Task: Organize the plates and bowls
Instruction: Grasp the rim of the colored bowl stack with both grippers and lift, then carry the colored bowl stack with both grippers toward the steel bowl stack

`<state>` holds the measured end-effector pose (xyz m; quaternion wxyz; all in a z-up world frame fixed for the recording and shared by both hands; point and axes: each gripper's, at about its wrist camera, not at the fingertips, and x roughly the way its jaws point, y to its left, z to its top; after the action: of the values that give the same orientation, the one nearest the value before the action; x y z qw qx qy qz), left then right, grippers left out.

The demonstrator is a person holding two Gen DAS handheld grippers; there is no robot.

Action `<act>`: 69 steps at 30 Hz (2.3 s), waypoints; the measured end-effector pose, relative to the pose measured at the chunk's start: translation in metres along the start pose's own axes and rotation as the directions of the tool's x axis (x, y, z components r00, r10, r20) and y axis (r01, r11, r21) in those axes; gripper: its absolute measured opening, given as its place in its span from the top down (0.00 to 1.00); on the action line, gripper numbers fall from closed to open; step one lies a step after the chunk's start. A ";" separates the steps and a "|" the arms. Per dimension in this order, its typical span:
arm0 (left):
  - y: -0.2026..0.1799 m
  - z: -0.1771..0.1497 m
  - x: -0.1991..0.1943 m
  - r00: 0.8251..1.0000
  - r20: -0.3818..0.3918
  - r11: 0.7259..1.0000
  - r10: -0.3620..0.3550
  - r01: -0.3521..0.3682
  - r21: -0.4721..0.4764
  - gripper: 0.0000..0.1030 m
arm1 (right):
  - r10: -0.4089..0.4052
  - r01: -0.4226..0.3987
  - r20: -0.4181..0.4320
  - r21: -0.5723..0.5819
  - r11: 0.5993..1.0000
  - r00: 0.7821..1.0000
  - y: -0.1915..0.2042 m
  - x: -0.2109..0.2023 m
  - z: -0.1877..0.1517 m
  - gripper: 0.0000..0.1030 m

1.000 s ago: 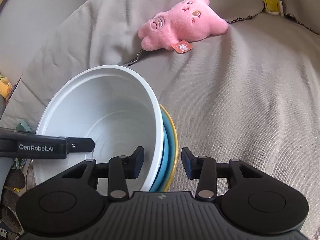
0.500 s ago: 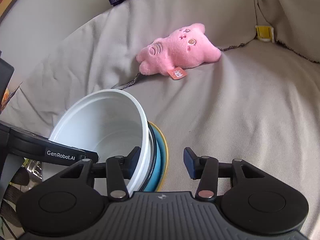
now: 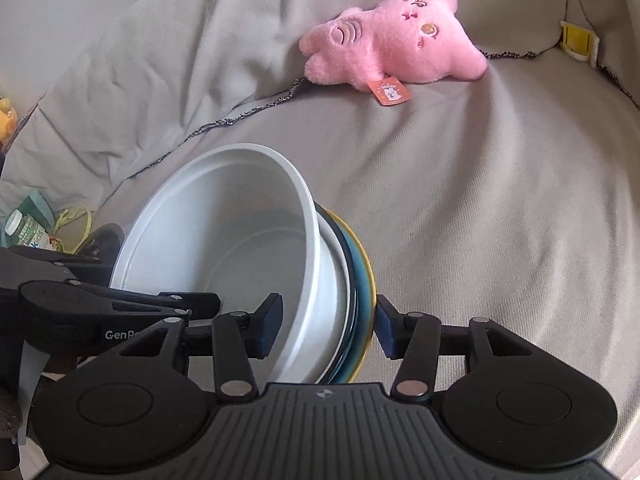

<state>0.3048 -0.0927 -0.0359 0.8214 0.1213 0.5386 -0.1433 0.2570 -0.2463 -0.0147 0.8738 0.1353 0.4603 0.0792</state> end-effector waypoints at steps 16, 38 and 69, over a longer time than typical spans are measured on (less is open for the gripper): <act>-0.004 0.000 0.003 0.999 0.033 1.000 0.014 -0.015 0.027 0.50 | -0.023 0.022 -0.003 -0.013 1.000 1.000 0.002 0.001 0.004 0.51; 0.003 0.005 0.003 0.996 -0.048 0.996 -0.077 0.075 -0.036 0.70 | 0.041 -0.041 -0.112 0.008 0.999 0.993 -0.020 0.019 -0.007 0.52; -0.053 0.002 0.003 0.950 -0.170 0.956 0.263 -0.233 0.176 0.62 | 0.275 -0.262 -0.028 0.230 0.937 0.961 -0.058 0.035 -0.035 0.56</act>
<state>0.2883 -0.1426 -0.0401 0.7653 0.2643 0.5830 -0.0676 0.2483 -0.2863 -0.0787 0.8200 0.2919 0.4692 0.1494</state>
